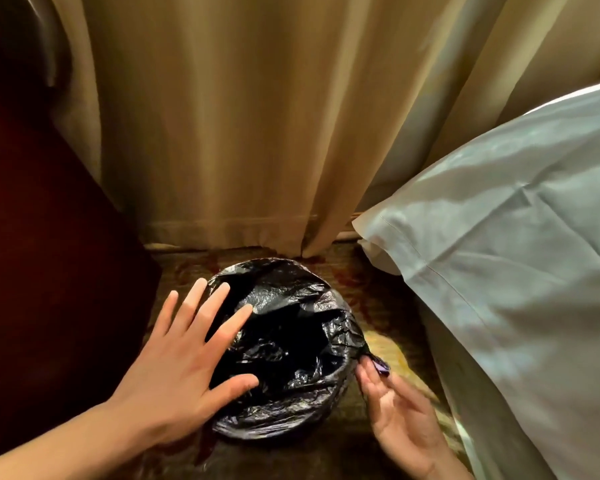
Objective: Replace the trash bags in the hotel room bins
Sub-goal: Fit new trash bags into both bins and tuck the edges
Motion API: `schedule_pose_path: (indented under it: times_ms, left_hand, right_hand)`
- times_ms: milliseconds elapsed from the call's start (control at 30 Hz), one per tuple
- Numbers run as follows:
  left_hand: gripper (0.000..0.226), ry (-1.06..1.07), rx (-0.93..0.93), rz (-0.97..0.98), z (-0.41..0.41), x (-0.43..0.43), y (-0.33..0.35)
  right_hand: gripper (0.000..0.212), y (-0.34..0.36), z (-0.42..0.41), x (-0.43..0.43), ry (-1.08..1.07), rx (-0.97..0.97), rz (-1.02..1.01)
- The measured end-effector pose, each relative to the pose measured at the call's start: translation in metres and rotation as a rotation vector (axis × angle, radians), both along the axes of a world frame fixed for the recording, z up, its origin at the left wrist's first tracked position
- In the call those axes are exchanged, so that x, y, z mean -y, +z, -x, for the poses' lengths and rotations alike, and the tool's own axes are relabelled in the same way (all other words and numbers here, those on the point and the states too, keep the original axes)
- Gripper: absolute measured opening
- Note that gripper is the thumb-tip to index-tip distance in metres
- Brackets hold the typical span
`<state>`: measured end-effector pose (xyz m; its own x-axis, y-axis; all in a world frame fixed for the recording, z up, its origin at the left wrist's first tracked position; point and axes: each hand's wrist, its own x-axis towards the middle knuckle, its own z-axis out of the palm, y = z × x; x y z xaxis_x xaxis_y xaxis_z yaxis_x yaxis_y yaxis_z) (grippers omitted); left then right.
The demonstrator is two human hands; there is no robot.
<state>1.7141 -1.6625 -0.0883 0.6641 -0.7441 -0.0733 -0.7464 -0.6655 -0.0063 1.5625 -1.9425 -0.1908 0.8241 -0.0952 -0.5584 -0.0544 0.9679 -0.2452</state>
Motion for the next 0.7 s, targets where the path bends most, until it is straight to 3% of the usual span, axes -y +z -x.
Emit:
schedule_pose_path:
  times_ms: [133, 233, 333, 500, 633, 700]
  left_hand:
    - [0.081, 0.008, -0.018, 0.066, 0.002, -0.002, -0.003]
    - [0.081, 0.007, -0.028, 0.101, 0.002, -0.003, -0.006]
    - [0.080, 0.034, -0.050, 0.157, 0.002, -0.004, -0.007]
    - [0.078, 0.012, -0.045, 0.165, 0.001, -0.002, -0.009]
    - [0.076, 0.033, -0.050, 0.202, 0.001, -0.001, -0.010]
    - [0.075, 0.039, -0.053, 0.215, 0.002, 0.000, -0.009]
  right_hand:
    - [0.075, 0.004, -0.004, 0.004, 0.160, -0.026, 0.381]
    - [0.034, 0.006, -0.009, 0.015, 0.207, -0.054, 0.675]
    - [0.015, 0.015, -0.018, 0.017, 0.188, -0.035, 0.788]
    - [0.021, 0.011, -0.038, 0.006, 0.246, -0.121, 0.615]
    - [0.023, -0.001, -0.046, 0.007, 0.276, -0.101, 0.140]
    - [0.058, -0.009, -0.044, 0.002, 0.204, -0.042, -0.100]
